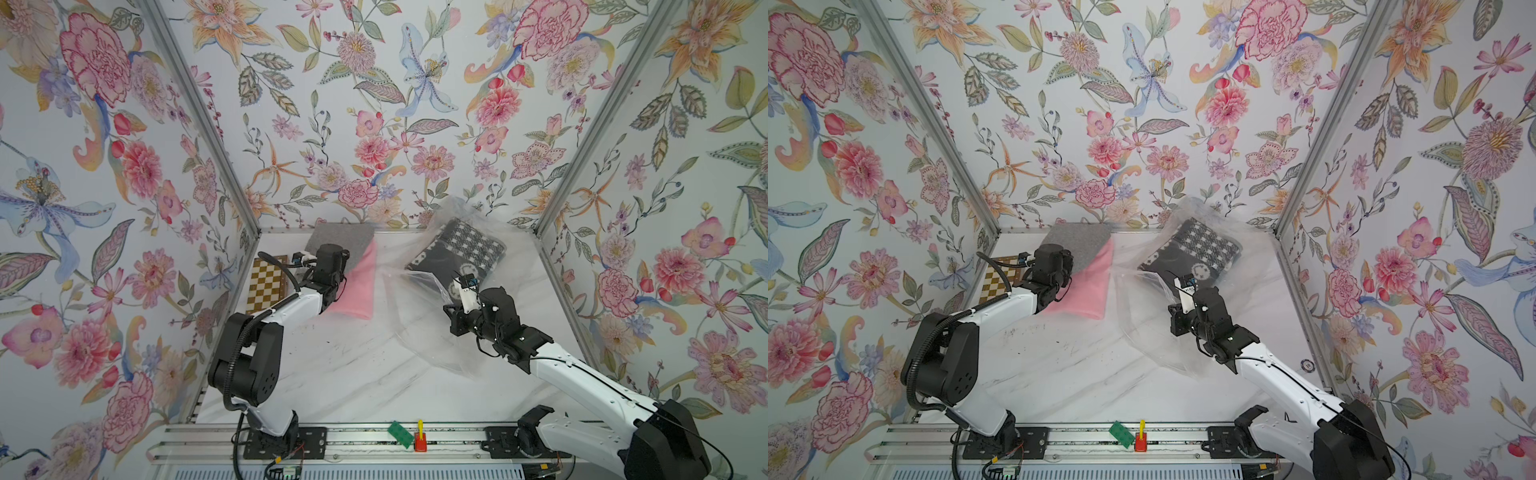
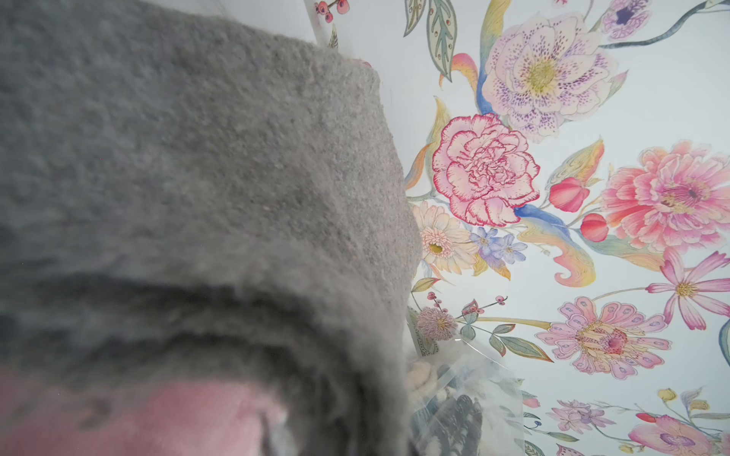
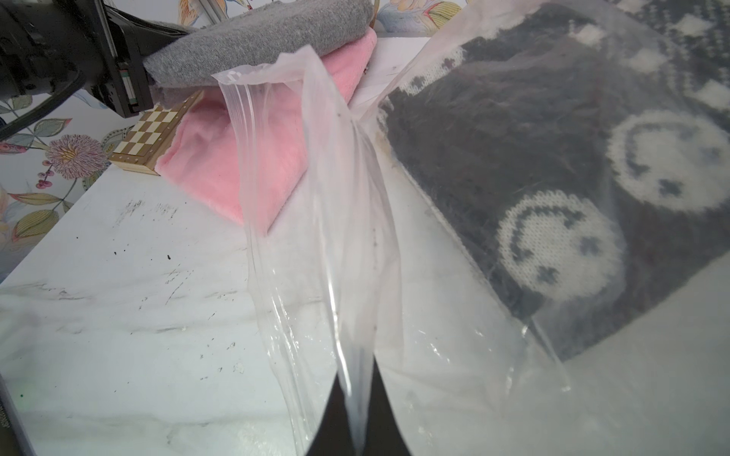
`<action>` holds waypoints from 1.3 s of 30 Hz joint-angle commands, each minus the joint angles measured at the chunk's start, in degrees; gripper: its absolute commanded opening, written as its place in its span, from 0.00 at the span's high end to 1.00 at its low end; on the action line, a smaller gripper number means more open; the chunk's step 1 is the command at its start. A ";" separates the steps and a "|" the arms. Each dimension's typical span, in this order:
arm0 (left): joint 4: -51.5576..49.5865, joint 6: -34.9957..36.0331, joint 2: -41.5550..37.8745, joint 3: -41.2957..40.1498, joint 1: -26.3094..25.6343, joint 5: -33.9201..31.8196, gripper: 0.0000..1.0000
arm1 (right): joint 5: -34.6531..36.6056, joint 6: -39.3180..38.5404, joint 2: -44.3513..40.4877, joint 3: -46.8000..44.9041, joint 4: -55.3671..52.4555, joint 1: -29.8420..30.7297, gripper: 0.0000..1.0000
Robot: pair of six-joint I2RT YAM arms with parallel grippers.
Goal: Take the blanket out of the vacuum bag
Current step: Place the blanket at the center of the board.
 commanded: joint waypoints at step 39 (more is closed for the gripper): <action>-17.76 -1.78 4.74 5.35 -13.75 -17.28 0.87 | 0.92 1.54 -4.93 -3.05 -3.13 -1.14 1.00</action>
